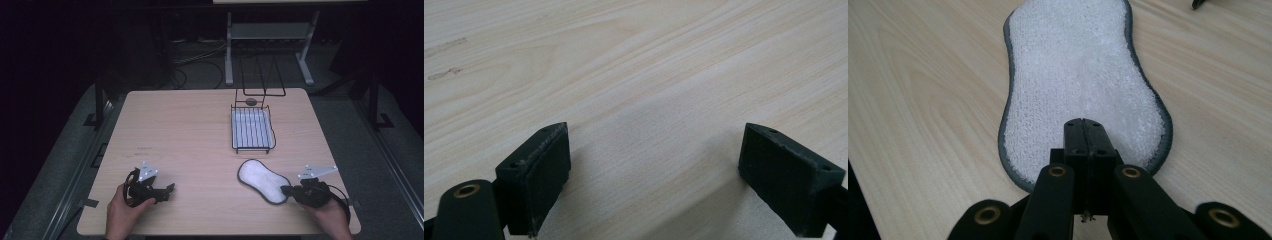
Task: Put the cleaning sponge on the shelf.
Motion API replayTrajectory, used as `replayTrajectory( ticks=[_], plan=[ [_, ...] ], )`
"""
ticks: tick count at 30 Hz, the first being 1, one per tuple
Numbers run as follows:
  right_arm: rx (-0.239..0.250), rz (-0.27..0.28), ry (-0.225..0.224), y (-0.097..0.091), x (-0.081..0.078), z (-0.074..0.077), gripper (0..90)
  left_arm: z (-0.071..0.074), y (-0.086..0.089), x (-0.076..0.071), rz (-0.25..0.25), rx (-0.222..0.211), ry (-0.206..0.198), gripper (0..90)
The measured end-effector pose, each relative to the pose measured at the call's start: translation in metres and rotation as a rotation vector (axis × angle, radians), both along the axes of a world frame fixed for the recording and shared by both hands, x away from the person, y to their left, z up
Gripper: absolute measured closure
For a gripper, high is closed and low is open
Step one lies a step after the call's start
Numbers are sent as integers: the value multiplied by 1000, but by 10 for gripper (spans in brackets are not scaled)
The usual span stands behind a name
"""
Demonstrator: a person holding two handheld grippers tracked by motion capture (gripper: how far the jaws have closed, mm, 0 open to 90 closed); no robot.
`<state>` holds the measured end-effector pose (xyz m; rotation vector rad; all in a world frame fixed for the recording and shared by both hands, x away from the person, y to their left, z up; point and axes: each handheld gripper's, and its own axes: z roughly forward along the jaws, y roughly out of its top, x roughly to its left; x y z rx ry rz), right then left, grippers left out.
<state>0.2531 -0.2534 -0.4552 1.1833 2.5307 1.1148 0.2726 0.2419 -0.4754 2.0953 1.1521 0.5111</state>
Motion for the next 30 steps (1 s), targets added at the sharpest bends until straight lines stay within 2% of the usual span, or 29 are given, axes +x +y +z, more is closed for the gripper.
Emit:
replayTrajectory(
  ticks=[1,3,5,7,9,10,11,14,17,20,22,30],
  plan=[
    [11,2,4,-1,0,1,899,0,0,0,0,0,0,126],
    [39,7,-14,-3,1,5,889,0,0,0,0,0,0,126],
    [62,13,-35,-5,6,14,827,0,0,0,0,0,0,126],
    [64,12,-39,-6,9,16,792,0,0,0,0,0,0,126],
    [80,-2,-47,-6,18,21,678,0,0,0,1,0,-1,126],
    [80,-2,-47,-6,18,21,678,0,0,0,1,-1,0,126],
    [82,-5,-47,-6,20,21,629,0,0,0,0,0,0,126],
    [76,-14,-41,-2,31,22,467,0,0,0,0,0,0,126],
    [71,-13,-52,4,42,21,333,0,0,0,0,0,0,126],
    [78,-9,-59,9,48,20,243,0,0,0,1,0,0,126],
    [49,-4,-54,17,53,18,141,0,0,0,3,-4,-1,126],
    [26,37,-46,31,57,10,101,0,0,0,2,-4,-1,126]
  ],
)
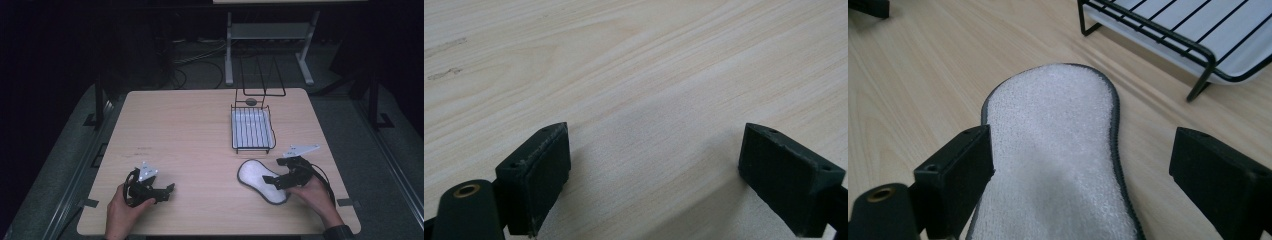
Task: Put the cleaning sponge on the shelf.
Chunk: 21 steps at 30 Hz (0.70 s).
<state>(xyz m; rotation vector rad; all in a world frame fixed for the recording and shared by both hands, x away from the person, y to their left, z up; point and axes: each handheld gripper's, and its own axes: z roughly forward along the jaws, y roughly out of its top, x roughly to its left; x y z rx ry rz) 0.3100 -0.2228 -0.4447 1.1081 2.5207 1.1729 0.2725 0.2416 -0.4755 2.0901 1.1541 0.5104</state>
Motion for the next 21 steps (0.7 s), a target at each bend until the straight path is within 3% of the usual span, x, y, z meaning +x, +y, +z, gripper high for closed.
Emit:
replayTrajectory(
  ticks=[6,13,21],
  plan=[
    [-39,22,30,7,1,-12,85,0,0,0,0,1,0,126],
    [-43,43,36,12,-1,-14,85,0,0,0,0,1,0,126],
    [-92,57,48,18,1,-21,84,0,0,0,1,0,0,126]
  ],
)
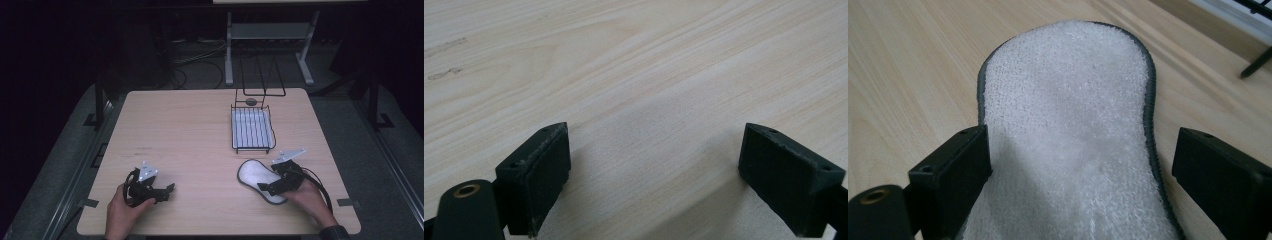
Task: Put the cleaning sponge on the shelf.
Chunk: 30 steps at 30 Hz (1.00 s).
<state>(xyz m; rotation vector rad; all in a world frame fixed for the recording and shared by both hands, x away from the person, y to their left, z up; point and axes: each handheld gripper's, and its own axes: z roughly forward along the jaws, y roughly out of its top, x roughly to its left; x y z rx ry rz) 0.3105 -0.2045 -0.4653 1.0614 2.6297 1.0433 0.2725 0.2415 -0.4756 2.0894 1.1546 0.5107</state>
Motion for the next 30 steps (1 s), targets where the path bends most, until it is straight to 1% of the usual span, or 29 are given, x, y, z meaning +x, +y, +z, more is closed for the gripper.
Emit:
replayTrajectory(
  ticks=[13,15,16,17,30],
  plan=[
    [-22,14,13,4,1,-3,92,0,0,0,-1,1,1,126],
    [-25,25,14,4,0,-2,159,0,0,0,-1,1,0,126],
    [-25,25,14,4,0,-2,159,0,0,0,-1,1,0,126],
    [-20,36,17,4,-1,-1,163,0,0,0,1,-1,-1,126],
    [-35,27,15,5,-1,0,206,0,0,0,-1,1,0,126]
  ],
)
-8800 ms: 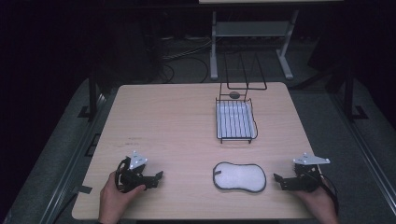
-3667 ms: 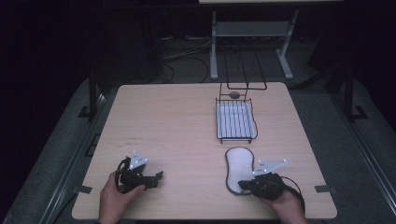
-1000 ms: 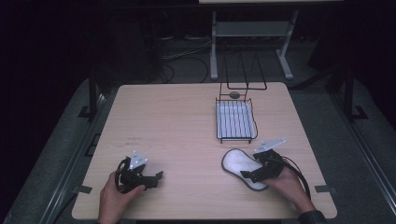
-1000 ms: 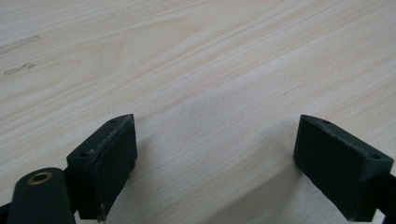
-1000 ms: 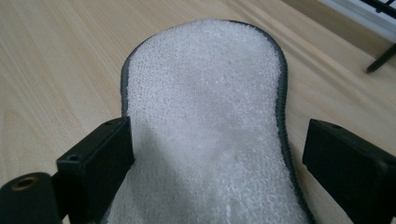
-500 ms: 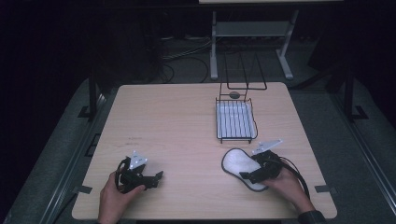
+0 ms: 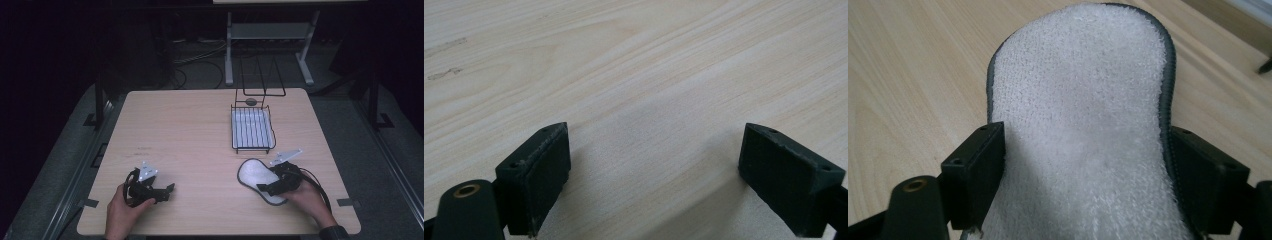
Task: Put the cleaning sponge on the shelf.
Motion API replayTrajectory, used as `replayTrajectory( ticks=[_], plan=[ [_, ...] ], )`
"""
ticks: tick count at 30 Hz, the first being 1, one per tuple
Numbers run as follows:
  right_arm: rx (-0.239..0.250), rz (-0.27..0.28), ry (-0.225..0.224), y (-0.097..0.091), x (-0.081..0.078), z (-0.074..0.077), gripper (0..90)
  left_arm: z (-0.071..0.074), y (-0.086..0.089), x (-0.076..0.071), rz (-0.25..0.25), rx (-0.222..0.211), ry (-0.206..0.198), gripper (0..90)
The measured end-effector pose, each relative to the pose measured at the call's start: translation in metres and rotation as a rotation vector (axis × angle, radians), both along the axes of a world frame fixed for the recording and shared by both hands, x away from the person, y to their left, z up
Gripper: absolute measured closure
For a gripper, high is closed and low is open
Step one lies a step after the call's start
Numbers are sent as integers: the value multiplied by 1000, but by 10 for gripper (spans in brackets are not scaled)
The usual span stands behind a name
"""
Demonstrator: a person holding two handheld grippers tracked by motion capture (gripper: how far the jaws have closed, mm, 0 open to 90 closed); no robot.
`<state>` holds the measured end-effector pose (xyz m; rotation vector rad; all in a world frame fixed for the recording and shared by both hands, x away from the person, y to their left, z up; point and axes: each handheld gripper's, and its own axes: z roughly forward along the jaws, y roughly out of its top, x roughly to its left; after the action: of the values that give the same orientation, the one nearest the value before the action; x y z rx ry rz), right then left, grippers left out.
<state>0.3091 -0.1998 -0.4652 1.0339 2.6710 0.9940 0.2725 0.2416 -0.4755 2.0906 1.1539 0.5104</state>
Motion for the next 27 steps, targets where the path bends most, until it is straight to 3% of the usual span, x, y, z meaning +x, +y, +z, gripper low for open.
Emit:
replayTrajectory(
  ticks=[13,20,27],
  plan=[
    [-9,-20,-32,-1,-3,7,310,0,0,0,1,-1,0,126],
    [26,-29,-63,-9,-4,15,460,0,0,0,1,-1,0,125],
    [57,-34,-62,-14,-4,22,587,0,0,0,0,0,0,126]
  ],
)
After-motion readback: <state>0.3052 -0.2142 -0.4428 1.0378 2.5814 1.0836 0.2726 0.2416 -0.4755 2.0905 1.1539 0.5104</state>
